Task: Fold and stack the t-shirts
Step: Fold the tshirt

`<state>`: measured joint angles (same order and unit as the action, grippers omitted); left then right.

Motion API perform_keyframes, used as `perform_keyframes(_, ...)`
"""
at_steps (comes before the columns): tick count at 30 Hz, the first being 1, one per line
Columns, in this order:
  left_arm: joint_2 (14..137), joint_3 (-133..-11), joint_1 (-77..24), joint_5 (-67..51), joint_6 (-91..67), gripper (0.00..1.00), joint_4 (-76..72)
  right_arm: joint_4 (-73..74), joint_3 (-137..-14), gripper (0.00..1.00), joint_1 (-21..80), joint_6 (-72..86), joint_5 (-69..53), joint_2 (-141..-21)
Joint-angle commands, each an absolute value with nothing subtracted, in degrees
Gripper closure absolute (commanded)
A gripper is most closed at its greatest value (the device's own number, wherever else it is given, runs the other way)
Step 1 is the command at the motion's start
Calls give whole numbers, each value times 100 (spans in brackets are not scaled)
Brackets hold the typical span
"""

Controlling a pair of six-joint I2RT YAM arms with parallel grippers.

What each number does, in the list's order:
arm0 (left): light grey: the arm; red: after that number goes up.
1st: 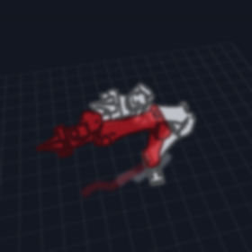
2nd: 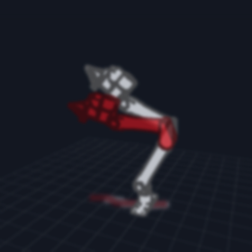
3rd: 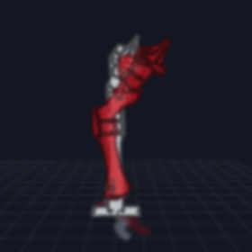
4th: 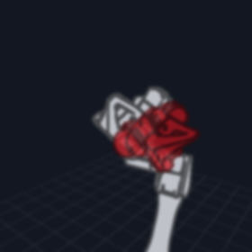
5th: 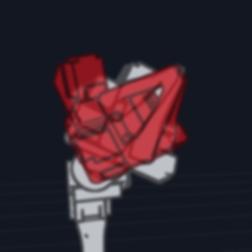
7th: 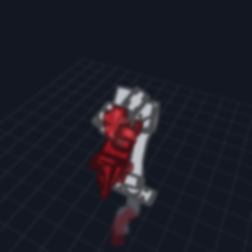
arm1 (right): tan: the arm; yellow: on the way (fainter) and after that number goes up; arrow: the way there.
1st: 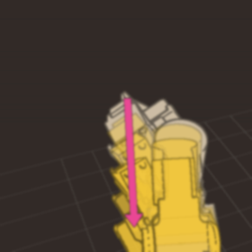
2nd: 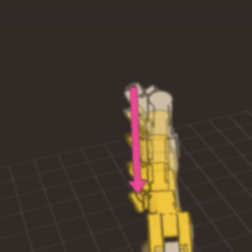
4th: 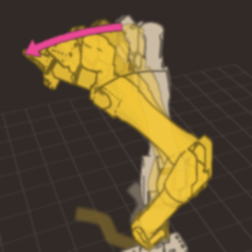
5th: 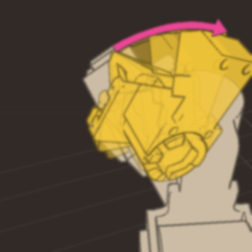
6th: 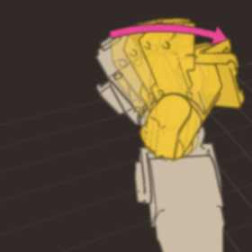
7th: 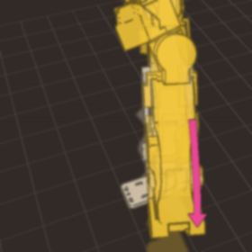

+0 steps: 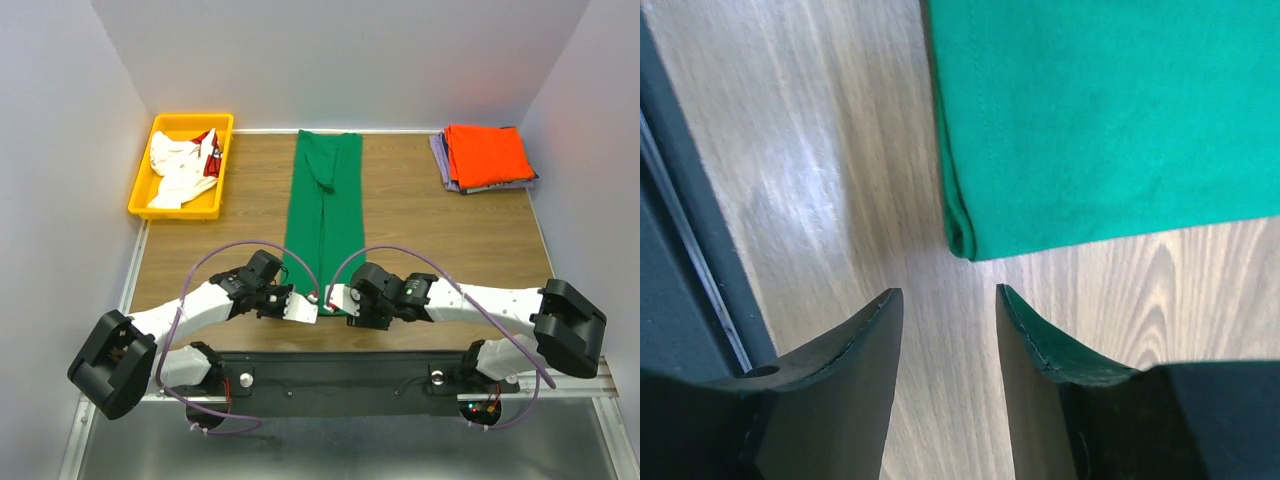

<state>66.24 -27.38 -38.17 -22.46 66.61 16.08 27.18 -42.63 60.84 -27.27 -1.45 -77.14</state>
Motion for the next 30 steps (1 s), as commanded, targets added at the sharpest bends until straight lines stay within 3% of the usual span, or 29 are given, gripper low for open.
perform_keyframes(1,6627,-2830,-3832,-2320,6618,100,1846,2629,-4404,51,6100,-2909,-79,-7681)
perform_keyframes(14,6759,-2900,-3832,-2417,6715,100,1846,1214,-3710,51,6100,-3181,-158,-8199)
perform_keyframes(17,6829,-2944,-3832,-2417,6706,100,1846,1178,-3630,65,6100,-3217,-167,-8340)
perform_keyframes(18,6847,-2953,-3832,-2400,6706,100,1846,1134,-3569,75,6100,-3217,-167,-8367)
perform_keyframes(21,6829,-2971,-3832,-2408,6697,100,1881,1107,-3481,93,6100,-3129,-132,-8315)
perform_keyframes(23,6777,-2997,-3832,-2408,6680,100,1942,1160,-3419,99,6100,-3050,-53,-8218)
perform_keyframes(30,6223,-3190,-3832,-2891,6812,100,2627,1906,-3664,99,6091,-2751,35,-7532)
